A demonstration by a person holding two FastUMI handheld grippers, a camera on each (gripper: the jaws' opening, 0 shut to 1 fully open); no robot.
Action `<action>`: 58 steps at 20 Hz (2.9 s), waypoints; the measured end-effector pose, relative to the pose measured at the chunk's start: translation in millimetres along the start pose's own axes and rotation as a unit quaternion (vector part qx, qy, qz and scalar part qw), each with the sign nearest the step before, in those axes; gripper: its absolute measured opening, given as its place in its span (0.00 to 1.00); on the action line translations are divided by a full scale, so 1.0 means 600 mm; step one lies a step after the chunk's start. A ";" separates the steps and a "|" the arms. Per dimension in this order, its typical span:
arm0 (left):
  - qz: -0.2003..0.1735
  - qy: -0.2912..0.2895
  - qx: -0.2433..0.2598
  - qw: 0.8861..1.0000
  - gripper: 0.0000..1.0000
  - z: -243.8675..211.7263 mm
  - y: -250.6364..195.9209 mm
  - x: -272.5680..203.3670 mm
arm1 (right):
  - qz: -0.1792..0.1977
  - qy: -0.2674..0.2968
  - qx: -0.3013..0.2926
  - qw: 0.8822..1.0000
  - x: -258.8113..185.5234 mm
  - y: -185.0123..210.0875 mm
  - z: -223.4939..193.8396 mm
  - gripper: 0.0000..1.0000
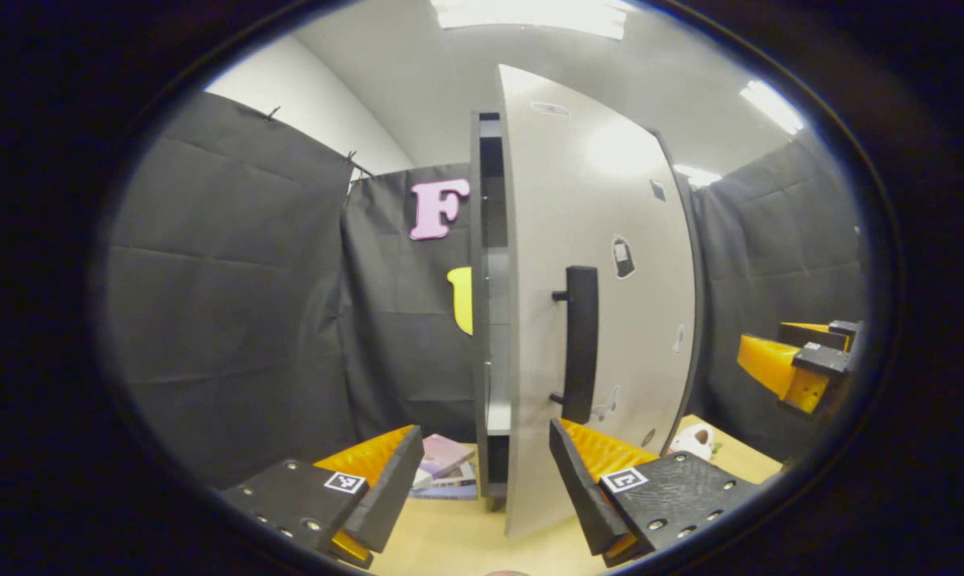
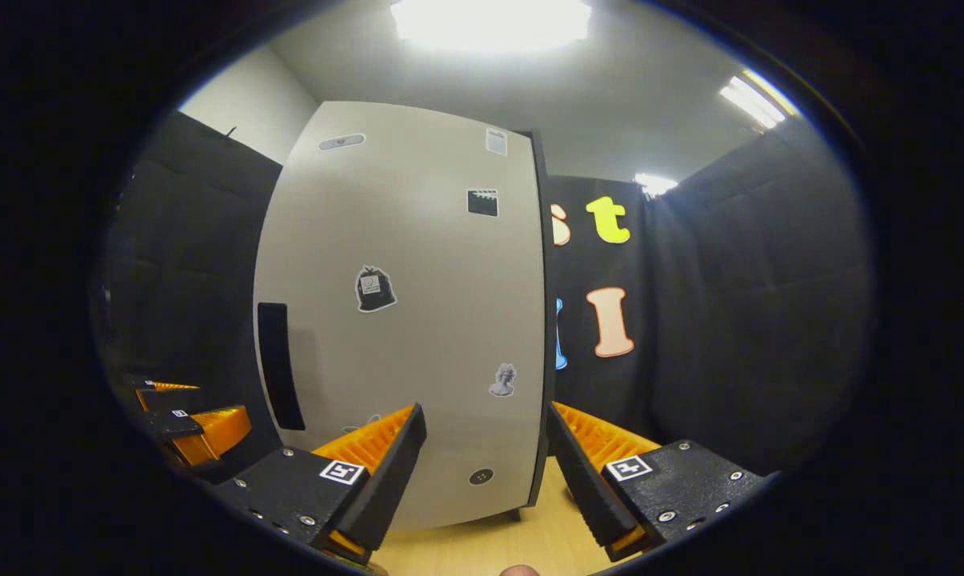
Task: Open the cabinet door with the right hand, grasp the bottle in the cabinet with the left hand and place it on the coaster, then close the cabinet door with the right hand.
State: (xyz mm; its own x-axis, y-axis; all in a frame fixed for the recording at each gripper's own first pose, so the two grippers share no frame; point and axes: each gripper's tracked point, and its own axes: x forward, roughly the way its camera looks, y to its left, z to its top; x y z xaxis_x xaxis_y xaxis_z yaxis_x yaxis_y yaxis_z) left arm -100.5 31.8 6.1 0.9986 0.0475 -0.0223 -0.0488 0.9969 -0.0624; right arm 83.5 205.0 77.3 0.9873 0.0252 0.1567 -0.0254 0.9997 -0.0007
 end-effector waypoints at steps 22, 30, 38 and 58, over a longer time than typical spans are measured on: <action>-0.039 -0.020 -0.016 0.999 0.91 0.025 -0.110 -0.023 | 0.019 0.027 0.066 0.997 -0.043 -0.048 -0.027 0.93; -0.046 -0.020 -0.018 0.999 0.91 0.025 -0.120 -0.015 | 0.021 0.025 0.057 0.998 -0.048 -0.051 -0.025 0.93; -0.049 -0.021 -0.013 0.998 0.89 0.025 -0.120 -0.013 | 0.017 0.018 0.061 0.998 -0.038 -0.055 -0.015 0.93; -0.060 -0.028 -0.015 0.998 0.89 0.032 -0.090 0.024 | 0.038 -0.008 0.067 0.997 0.002 -0.025 0.021 0.93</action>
State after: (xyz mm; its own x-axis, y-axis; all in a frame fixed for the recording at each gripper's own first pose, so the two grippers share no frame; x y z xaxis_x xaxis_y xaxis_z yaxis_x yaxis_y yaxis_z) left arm -83.0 -20.0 28.4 0.9968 -0.0676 0.0420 0.0712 0.9933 -0.0908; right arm 83.3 190.1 89.7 0.9792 0.0999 0.1768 -0.1219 0.9855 0.1183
